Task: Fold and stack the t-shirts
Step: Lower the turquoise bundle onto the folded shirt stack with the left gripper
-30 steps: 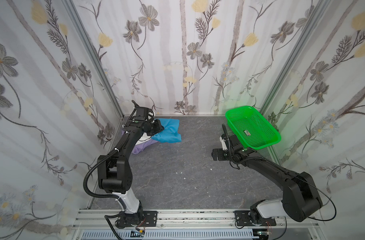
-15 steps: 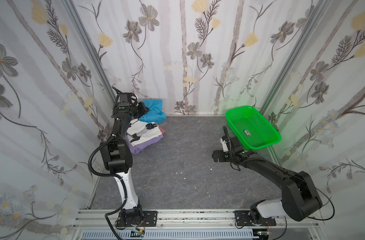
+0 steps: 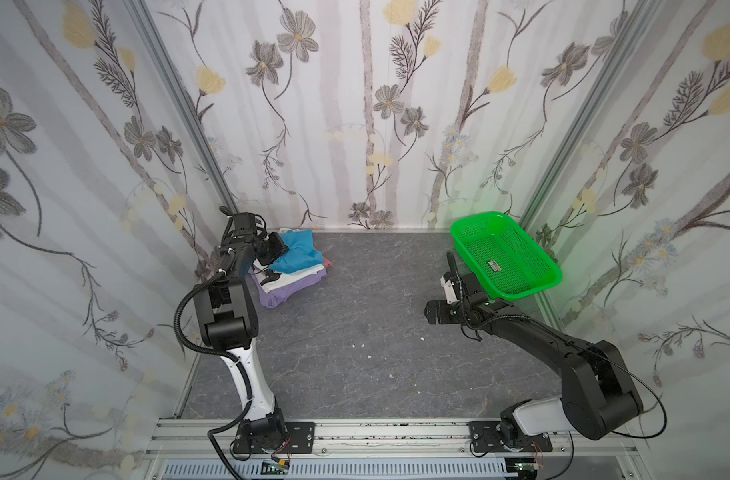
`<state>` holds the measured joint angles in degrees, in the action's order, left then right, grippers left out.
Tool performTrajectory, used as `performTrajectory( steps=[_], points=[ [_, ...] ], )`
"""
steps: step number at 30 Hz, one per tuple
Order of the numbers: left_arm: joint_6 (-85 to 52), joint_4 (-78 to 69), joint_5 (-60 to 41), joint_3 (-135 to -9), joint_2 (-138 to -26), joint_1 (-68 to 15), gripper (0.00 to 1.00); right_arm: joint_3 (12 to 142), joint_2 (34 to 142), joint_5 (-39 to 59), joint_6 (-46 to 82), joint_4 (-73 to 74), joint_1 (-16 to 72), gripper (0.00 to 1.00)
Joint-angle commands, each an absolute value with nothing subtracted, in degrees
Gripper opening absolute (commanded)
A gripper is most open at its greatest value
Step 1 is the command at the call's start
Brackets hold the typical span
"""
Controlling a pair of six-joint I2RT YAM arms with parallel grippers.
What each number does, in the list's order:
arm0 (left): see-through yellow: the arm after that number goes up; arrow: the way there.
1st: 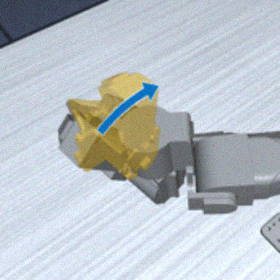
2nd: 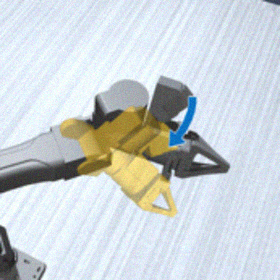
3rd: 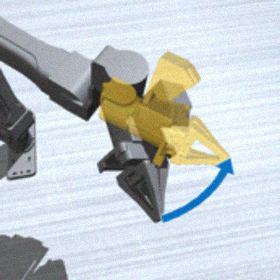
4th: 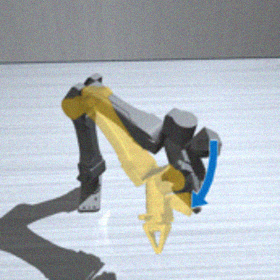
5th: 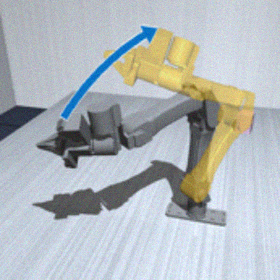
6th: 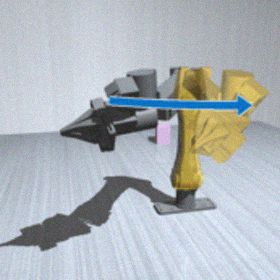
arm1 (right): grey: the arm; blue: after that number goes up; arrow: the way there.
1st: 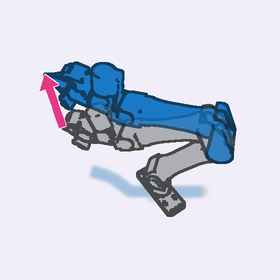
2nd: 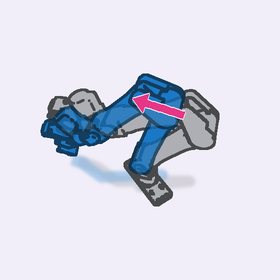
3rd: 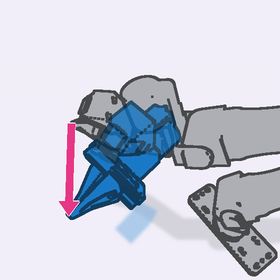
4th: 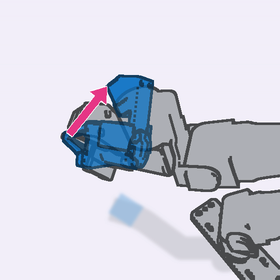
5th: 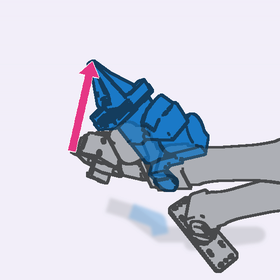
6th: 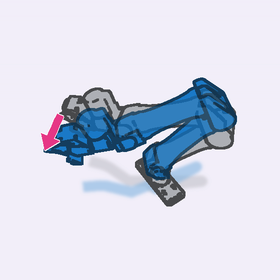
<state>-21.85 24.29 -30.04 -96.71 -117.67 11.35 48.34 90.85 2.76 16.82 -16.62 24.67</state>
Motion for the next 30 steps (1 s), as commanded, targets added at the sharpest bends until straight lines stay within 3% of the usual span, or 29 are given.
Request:
performTrajectory(
  steps=[1,3,4,5,15,22,30],
  points=[
    [-23.9,21.8,-28.7,-95.1,-116.8,12.3,0.50,48.6,91.0,3.2,16.3,-14.6,24.7,1.00],
    [-24.3,21.8,-27.5,-94.7,-116.0,12.6,0.66,48.2,90.6,3.3,16.4,-14.5,24.6,1.00],
    [-24.5,21.8,-27.0,-94.7,-115.4,12.9,0.79,47.9,90.4,3.3,16.5,-14.5,24.7,1.00],
    [-24.6,21.9,-26.6,-94.9,-114.8,13.1,0.99,47.7,90.2,3.3,16.7,-14.4,24.7,1.00],
    [-26.9,20.4,-29.3,-94.9,-109.3,17.9,1.00,46.5,89.2,4.0,17.6,-14.1,24.7,1.00],
    [-26.4,19.2,-46.5,-100.9,-112.2,15.0,1.00,47.4,90.7,5.0,17.7,-13.8,25.0,1.00],
    [-29.4,15.0,-38.9,-96.8,-118.0,12.8,1.00,46.5,90.3,4.6,18.4,-13.8,25.5,1.00]
  ],
)
